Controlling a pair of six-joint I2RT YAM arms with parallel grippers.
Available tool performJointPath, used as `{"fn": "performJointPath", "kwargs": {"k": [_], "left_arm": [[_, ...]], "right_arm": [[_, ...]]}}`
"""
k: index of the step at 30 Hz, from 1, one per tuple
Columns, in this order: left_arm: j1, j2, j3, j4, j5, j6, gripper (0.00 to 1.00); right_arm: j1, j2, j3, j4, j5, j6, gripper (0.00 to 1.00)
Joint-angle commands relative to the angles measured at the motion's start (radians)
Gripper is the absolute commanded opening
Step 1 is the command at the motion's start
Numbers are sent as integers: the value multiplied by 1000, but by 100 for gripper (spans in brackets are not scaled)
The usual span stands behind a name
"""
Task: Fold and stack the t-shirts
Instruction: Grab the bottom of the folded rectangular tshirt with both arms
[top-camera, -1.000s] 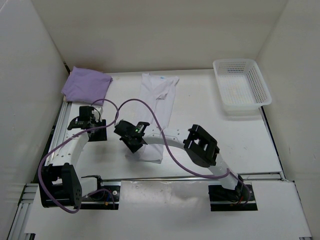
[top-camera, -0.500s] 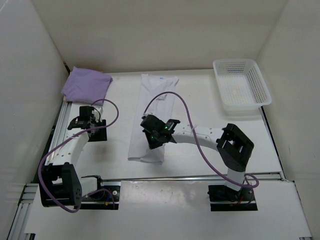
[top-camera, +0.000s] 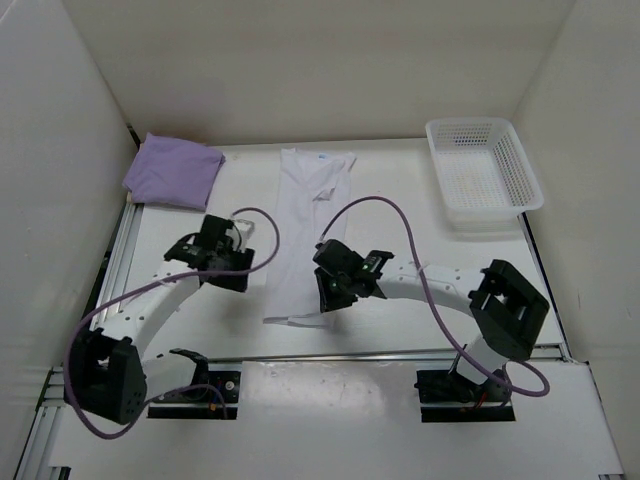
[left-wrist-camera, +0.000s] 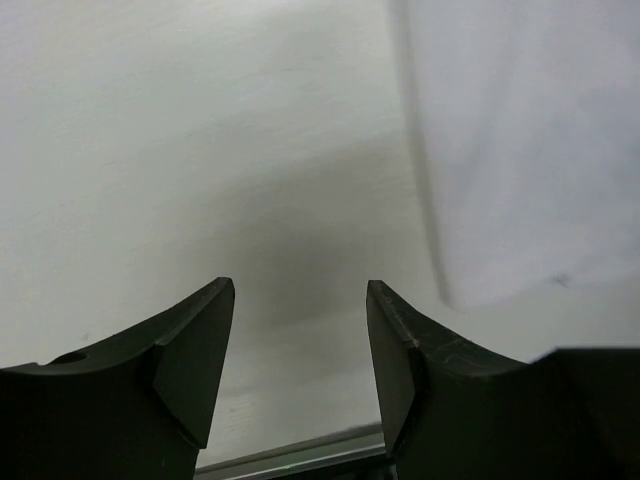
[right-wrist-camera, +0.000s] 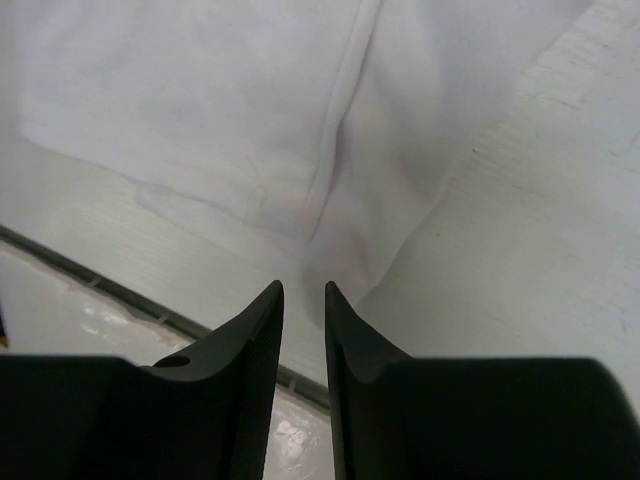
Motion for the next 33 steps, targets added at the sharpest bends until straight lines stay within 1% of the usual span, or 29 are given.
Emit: {"fn": "performJointPath", "kwargs": {"k": [1, 2, 3, 5, 6, 7, 8, 10, 13, 14, 16, 19, 21, 25, 28, 29, 32, 33], "left_arm": [[-189, -53, 24, -20, -2, 4, 66], [-236, -44, 13, -20, -11, 4, 66], [-317, -34, 13, -20, -28, 4, 68], [-391, -1, 13, -3, -54, 4, 68], [-428, 8, 13, 30, -100, 4, 68], [-498, 17, 1, 50, -126, 4, 68], [-530, 26, -16, 69, -149, 4, 68], [-603, 39, -43, 120, -195, 4, 69], [-669, 39, -105, 155, -209, 4, 69], [-682, 39, -114, 155, -209, 4, 69], [-702, 39, -131, 190, -252, 4, 69], [-702, 63, -143, 239, -289, 4, 69], [-702, 72, -143, 262, -345, 4, 66], [-711, 82, -174, 272, -346, 4, 58], [-720, 105, -188, 281, -346, 4, 57], [-720, 105, -197, 281, -346, 4, 54], [-720, 115, -197, 281, -327, 4, 54], [-720, 115, -197, 281, -327, 4, 49]], "right_arm": [[-21, -79, -18, 39, -21, 33, 28], [-21, -79, -30, 50, -36, 33, 28], [-47, -90, -46, 79, -53, 47, 28], [-70, -90, -59, 88, -88, 85, 28], [-79, -90, -79, 100, -101, 95, 28], [-91, -90, -90, 100, -111, 95, 28], [-91, -90, -99, 111, -112, 104, 32], [-91, -101, -113, 111, -112, 113, 37], [-102, -101, -135, 123, -121, 131, 39], [-102, -92, -147, 123, -130, 131, 39], [-111, -81, -147, 148, -168, 131, 39], [-111, -58, -147, 159, -182, 131, 39], [-111, -47, -147, 159, -193, 131, 41], [-120, -27, -138, 159, -214, 122, 41], [-130, 0, -138, 168, -225, 122, 41], [-130, 0, -138, 168, -239, 122, 44], [-151, 22, -165, 188, -272, 131, 45], [-163, 22, -175, 198, -286, 131, 44]]}}
